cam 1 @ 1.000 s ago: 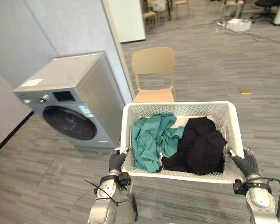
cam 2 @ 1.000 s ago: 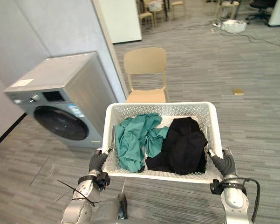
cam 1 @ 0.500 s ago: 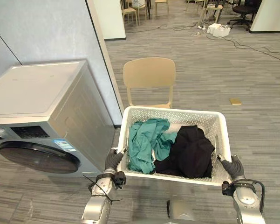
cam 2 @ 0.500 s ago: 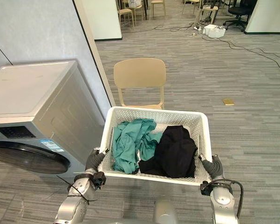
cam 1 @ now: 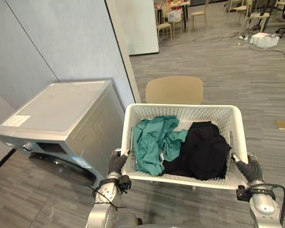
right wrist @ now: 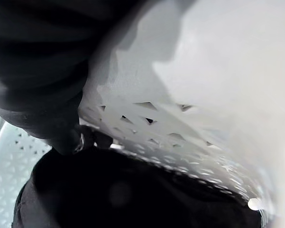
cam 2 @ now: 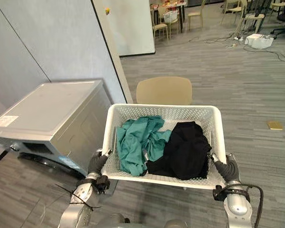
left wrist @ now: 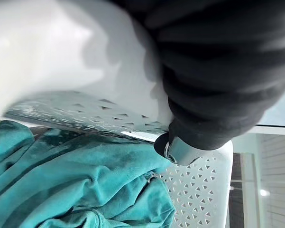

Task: Pick up the laundry basket with both hands and put the clothes into the washing machine.

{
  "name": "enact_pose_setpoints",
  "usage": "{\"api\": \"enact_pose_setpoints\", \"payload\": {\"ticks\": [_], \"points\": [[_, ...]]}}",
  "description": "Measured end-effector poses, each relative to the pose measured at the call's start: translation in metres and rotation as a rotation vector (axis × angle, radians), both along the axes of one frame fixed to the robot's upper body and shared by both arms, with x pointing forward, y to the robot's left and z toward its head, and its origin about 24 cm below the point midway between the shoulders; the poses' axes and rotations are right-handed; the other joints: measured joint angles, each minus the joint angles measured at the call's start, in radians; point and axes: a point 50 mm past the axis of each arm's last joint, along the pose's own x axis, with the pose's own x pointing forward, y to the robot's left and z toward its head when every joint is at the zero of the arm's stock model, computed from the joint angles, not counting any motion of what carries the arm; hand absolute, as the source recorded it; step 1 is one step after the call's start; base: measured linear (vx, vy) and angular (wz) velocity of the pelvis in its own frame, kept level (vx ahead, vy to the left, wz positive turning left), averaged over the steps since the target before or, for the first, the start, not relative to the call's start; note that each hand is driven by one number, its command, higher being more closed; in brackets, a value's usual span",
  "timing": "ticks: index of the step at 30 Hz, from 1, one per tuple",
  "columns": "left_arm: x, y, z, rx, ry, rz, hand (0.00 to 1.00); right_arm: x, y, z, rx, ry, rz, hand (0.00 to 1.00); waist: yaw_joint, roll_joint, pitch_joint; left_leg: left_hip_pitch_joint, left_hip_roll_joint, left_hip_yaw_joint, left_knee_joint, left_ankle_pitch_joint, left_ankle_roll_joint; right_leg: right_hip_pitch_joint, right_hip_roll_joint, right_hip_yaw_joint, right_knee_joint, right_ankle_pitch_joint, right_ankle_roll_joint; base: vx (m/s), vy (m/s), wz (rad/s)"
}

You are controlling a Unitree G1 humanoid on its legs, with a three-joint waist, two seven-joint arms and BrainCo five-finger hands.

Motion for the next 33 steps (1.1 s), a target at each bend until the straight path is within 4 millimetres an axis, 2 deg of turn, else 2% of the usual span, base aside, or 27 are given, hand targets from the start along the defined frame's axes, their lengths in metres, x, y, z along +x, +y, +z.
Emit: {"api": "enact_pose_setpoints", "payload": {"ticks": [1,2,3,4,5,7,8,10,12,16,20,22,24,26,27,29,31,33], "points": [[0.0,-0.002,0.0,-0.01,0.0,0.004,1.0,0.0,-0.001,0.001,-0.001,-0.003,-0.003,1.0,0.002,-0.009,-0.003,0.015,-0.008,-0.001,-0.148,-0.005,0.009,-0.003,-0.015,0.007,-0.004,0.002,0.005,0.25,0.141,-0.37],[0.001,-0.005,0.0,-0.026,-0.001,0.008,1.0,0.0,-0.005,0.003,-0.011,-0.009,-0.01,1.0,0.006,-0.01,-0.003,0.047,-0.027,-0.025,-0.356,0.008,0.007,-0.015,-0.022,0.022,0.004,0.001,0.026,0.22,0.143,-0.32],[0.001,-0.007,0.0,-0.031,0.0,0.008,1.0,0.001,-0.006,0.004,-0.015,-0.011,-0.012,1.0,0.007,-0.008,-0.004,0.059,-0.033,-0.04,-0.434,0.045,-0.003,-0.024,-0.024,0.028,0.014,-0.003,0.034,0.25,0.16,-0.29],[0.0,-0.01,0.0,-0.038,0.005,0.004,1.0,0.003,-0.009,0.004,-0.024,-0.008,-0.012,1.0,0.003,-0.001,-0.009,0.068,-0.041,-0.062,-0.515,0.147,-0.003,-0.029,-0.022,0.031,0.024,-0.012,0.051,0.32,0.19,-0.08],[0.002,-0.014,-0.005,-0.036,0.024,-0.013,1.0,0.008,-0.013,-0.002,-0.014,0.014,-0.021,1.0,-0.018,-0.013,-0.023,0.08,-0.065,-0.071,-0.589,0.137,-0.028,-0.038,-0.029,0.031,0.028,-0.008,0.074,0.33,0.185,0.16],[0.01,-0.018,-0.01,-0.012,0.039,-0.035,1.0,0.013,-0.018,-0.011,0.0,0.044,-0.041,1.0,-0.034,-0.015,-0.036,0.115,-0.1,-0.079,-0.716,0.143,-0.024,-0.056,-0.053,0.028,-0.007,0.012,0.1,0.29,0.224,0.34],[0.015,-0.017,-0.012,0.01,0.049,-0.042,1.0,0.021,-0.019,-0.016,0.012,0.057,-0.046,1.0,-0.043,-0.026,-0.035,0.124,-0.112,-0.079,-0.777,0.143,-0.025,-0.061,-0.066,0.035,-0.04,0.014,0.105,0.21,0.208,0.19],[0.018,-0.013,-0.018,0.035,0.073,-0.028,1.0,0.034,-0.016,-0.025,0.039,0.087,-0.036,1.0,-0.044,-0.026,-0.035,0.122,-0.115,-0.068,-0.817,0.143,-0.025,-0.069,-0.066,0.057,-0.092,0.048,0.123,0.17,0.177,-0.13],[0.02,-0.002,-0.023,0.085,0.094,-0.011,1.0,0.051,-0.007,-0.037,0.069,0.135,-0.004,1.0,-0.04,-0.023,-0.033,0.101,-0.112,-0.056,-0.824,0.143,-0.025,-0.068,-0.062,0.078,-0.182,0.118,0.13,0.16,0.156,-0.33],[0.041,-0.003,-0.017,0.113,0.075,-0.008,1.0,0.073,-0.007,-0.034,0.079,0.13,-0.002,1.0,-0.046,-0.008,-0.008,0.062,-0.109,-0.055,-0.827,0.143,-0.025,-0.09,-0.058,0.083,-0.243,0.171,0.135,0.08,0.064,-0.14],[0.076,-0.011,-0.001,0.142,0.021,-0.023,1.0,0.113,-0.016,-0.004,0.03,0.058,0.008,1.0,-0.054,0.014,0.059,0.005,-0.094,-0.045,-0.829,0.158,-0.016,-0.153,-0.042,0.099,-0.246,0.195,0.133,-0.02,0.001,-0.15],[0.103,-0.013,0.015,0.163,-0.01,-0.018,1.0,0.14,-0.021,0.025,0.005,-0.008,0.008,1.0,-0.061,0.018,0.12,-0.028,-0.093,-0.047,-0.861,0.223,-0.013,-0.202,-0.037,0.106,-0.248,0.222,0.134,-0.1,-0.016,-0.06],[0.118,-0.015,0.025,0.167,-0.025,-0.012,1.0,0.156,-0.022,0.044,-0.018,-0.045,0.015,1.0,-0.071,0.023,0.157,-0.044,-0.091,-0.047,-0.877,0.24,-0.011,-0.226,-0.034,0.108,-0.248,0.224,0.133,-0.1,-0.017,-0.06],[0.14,-0.015,0.042,0.173,-0.047,-0.002,1.0,0.177,-0.021,0.074,-0.038,-0.112,0.013,1.0,-0.077,0.026,0.217,-0.062,-0.089,-0.044,-0.904,0.262,-0.012,-0.263,-0.029,0.116,-0.248,0.224,0.133,-0.11,-0.006,-0.12],[0.145,-0.015,0.047,0.165,-0.055,0.003,1.0,0.181,-0.02,0.081,-0.039,-0.13,0.011,1.0,-0.077,0.026,0.229,-0.072,-0.088,-0.044,-0.909,0.27,-0.014,-0.274,-0.029,0.118,-0.248,0.225,0.135,-0.09,-0.003,-0.08],[0.166,-0.014,0.071,0.186,-0.1,0.016,1.0,0.194,-0.017,0.107,-0.027,-0.198,0.005,1.0,-0.075,0.028,0.289,-0.112,-0.089,-0.036,-0.917,0.302,-0.021,-0.322,-0.03,0.134,-0.249,0.241,0.139,-0.13,0.006,-0.1],[0.174,-0.01,0.079,0.208,-0.105,0.028,1.0,0.2,-0.013,0.114,-0.034,-0.209,0.008,1.0,-0.073,0.029,0.295,-0.141,-0.09,-0.03,-0.917,0.308,-0.025,-0.356,-0.032,0.141,-0.249,0.244,0.141,-0.08,0.012,-0.1],[0.181,-0.009,0.087,0.216,-0.106,0.047,1.0,0.204,-0.01,0.121,-0.037,-0.227,0.004,1.0,-0.069,0.028,0.295,-0.176,-0.088,-0.02,-0.918,0.331,-0.048,-0.394,-0.031,0.152,-0.249,0.266,0.14,-0.05,0.011,-0.08]]}}
